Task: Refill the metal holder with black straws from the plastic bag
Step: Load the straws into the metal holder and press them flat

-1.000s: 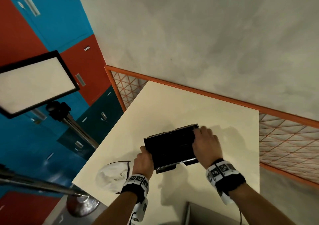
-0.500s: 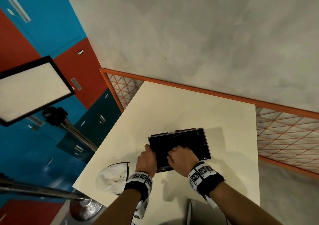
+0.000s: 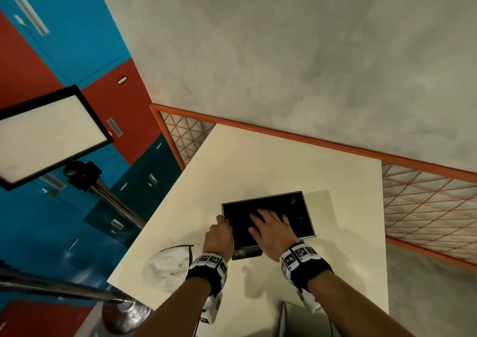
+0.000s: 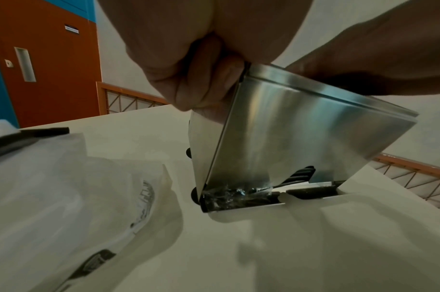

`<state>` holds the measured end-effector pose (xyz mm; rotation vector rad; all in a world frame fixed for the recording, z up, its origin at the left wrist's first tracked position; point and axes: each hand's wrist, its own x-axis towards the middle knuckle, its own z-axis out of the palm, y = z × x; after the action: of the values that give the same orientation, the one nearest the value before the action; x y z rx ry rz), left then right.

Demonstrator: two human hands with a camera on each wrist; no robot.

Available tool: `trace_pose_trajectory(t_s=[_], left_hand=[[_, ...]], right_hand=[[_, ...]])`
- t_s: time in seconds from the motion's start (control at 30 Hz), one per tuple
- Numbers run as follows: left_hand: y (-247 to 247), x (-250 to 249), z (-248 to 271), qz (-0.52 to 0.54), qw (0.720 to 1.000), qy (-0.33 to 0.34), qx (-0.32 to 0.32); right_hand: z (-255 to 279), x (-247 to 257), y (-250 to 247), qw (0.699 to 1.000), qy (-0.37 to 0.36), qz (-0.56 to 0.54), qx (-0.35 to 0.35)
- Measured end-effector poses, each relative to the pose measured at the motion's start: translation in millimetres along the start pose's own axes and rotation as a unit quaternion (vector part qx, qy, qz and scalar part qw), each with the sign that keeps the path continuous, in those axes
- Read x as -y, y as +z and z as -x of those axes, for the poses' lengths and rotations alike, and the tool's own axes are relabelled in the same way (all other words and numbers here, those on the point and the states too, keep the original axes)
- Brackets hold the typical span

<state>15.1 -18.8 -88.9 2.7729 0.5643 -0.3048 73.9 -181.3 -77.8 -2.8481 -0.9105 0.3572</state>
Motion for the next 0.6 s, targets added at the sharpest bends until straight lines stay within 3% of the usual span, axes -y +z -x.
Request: trace_pose_trajectory(t_s=[0.1,0.2,0.43,0.6], left_hand=[[-1.6,-0.2,2.8,-0.002,1.000,0.010,-0.002],[0.2,0.9,5.9,-0.005,1.000,0.014,-0.005],[2.4,1.0,12.6,0.022,1.000,0.012,-0.012],[12.2,5.4,8.0,0.087,0.996,-0.017,-0.032]], right_hand=[[-8.3,-19.3,-12.8,0.982,0.148,-0.088,-0.079],[-18.2,-35.1,-25.0,0.931,0.262,-0.250,-0.036],[-37.6,-45.8,-27.0,0.879,0.321,-0.353,-0.007],[-34.3,-48.9,-29.0,0.882,0.309,-0.354,-0.016]])
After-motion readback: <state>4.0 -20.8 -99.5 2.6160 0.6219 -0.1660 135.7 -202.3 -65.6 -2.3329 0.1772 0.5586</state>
